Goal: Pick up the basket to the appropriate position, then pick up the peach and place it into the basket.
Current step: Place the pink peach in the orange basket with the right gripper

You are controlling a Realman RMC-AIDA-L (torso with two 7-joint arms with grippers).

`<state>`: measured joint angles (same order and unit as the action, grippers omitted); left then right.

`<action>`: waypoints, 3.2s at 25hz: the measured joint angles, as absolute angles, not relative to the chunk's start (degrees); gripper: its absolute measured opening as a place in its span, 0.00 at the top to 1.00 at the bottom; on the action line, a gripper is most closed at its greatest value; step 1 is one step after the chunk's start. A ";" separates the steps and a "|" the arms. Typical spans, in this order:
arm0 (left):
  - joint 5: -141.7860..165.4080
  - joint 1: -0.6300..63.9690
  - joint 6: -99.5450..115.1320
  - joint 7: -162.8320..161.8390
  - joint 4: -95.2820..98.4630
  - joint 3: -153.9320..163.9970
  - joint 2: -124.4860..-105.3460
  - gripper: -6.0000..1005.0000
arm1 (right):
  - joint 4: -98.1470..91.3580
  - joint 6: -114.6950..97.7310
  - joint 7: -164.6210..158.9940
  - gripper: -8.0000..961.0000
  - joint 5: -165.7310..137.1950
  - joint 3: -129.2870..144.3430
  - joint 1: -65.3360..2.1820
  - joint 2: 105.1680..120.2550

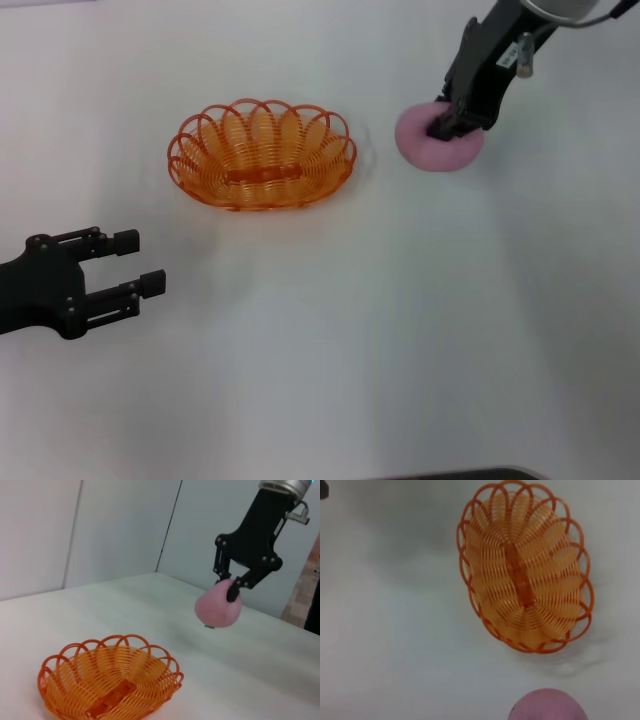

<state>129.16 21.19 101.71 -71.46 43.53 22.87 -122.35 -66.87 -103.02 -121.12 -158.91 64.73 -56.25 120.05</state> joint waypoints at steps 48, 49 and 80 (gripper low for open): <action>128.58 23.41 101.69 -71.59 43.42 24.08 -122.43 0.37 | -36.46 -59.18 -100.09 0.76 -119.32 79.43 -56.78 120.36; 128.58 23.43 101.68 -71.60 43.42 24.08 -122.43 0.37 | -36.46 -59.17 -100.09 0.76 -119.31 79.44 -56.78 120.37; 129.03 23.68 100.27 -71.63 42.89 24.17 -122.43 0.37 | -36.86 -57.60 -99.86 0.05 -117.76 79.45 -57.04 120.41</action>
<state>129.03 23.68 100.27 -71.63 42.89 24.17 -122.43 -36.86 -57.60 -99.86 -117.76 79.45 -57.04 120.41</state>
